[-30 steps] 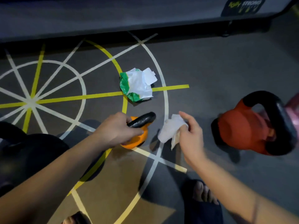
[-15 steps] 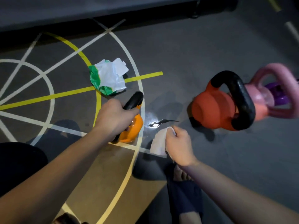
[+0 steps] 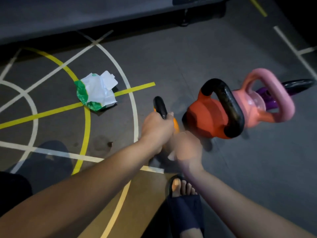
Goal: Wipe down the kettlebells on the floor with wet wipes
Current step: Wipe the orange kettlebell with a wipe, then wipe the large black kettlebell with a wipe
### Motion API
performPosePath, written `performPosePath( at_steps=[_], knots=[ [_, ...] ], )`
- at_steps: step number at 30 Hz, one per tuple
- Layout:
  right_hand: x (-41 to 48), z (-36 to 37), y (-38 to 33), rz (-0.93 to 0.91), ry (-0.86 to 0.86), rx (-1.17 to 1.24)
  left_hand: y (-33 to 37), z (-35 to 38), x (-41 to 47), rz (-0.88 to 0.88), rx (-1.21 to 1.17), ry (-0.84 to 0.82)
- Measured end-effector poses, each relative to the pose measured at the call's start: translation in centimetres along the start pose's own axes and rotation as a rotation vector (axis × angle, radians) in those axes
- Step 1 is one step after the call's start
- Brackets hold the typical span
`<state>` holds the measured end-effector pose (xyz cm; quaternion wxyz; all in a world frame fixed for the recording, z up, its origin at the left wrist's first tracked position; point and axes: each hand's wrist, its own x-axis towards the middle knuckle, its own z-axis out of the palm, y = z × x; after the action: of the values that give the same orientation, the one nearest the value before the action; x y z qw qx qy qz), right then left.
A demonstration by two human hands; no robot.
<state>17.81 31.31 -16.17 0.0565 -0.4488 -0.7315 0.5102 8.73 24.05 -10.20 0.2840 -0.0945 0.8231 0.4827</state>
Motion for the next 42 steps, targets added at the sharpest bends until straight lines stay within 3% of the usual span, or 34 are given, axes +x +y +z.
performPosePath(
  at_steps=[5, 8, 14, 21, 25, 31, 39, 42],
  knots=[
    [1.2, -2.5, -1.6, -0.104, 0.191, 0.055, -0.2, 1.4, 0.0, 0.038, 0.087, -0.058],
    [1.6, -3.0, -3.7, -0.180, 0.189, 0.195, -0.3, 1.1, 0.4, -0.043, -0.121, -0.127],
    [1.0, -2.2, -7.8, -0.371, 0.169, 0.251, -0.4, -1.7, 0.2, -0.129, -0.268, -0.307],
    [-2.3, 4.1, -10.4, -0.456, -0.047, 0.267, -2.6, -10.7, -0.3, -0.009, -0.379, -0.022],
    [-5.7, 9.5, -11.4, -0.480, -0.400, 0.144, -6.5, -17.8, -1.6, 0.070, -0.392, 0.158],
    [-12.2, 17.3, -13.4, -0.494, -0.787, 0.010, -12.8, -26.7, -6.1, 0.078, -0.451, 0.236],
    [-18.6, 23.8, -14.1, -0.448, -0.991, -0.090, -19.6, -34.0, -12.0, 0.159, -0.233, 0.418],
    [-20.6, 24.8, -14.5, -0.548, -1.049, -0.076, -21.5, -35.5, -14.2, 0.253, 0.020, 0.627]
  ],
)
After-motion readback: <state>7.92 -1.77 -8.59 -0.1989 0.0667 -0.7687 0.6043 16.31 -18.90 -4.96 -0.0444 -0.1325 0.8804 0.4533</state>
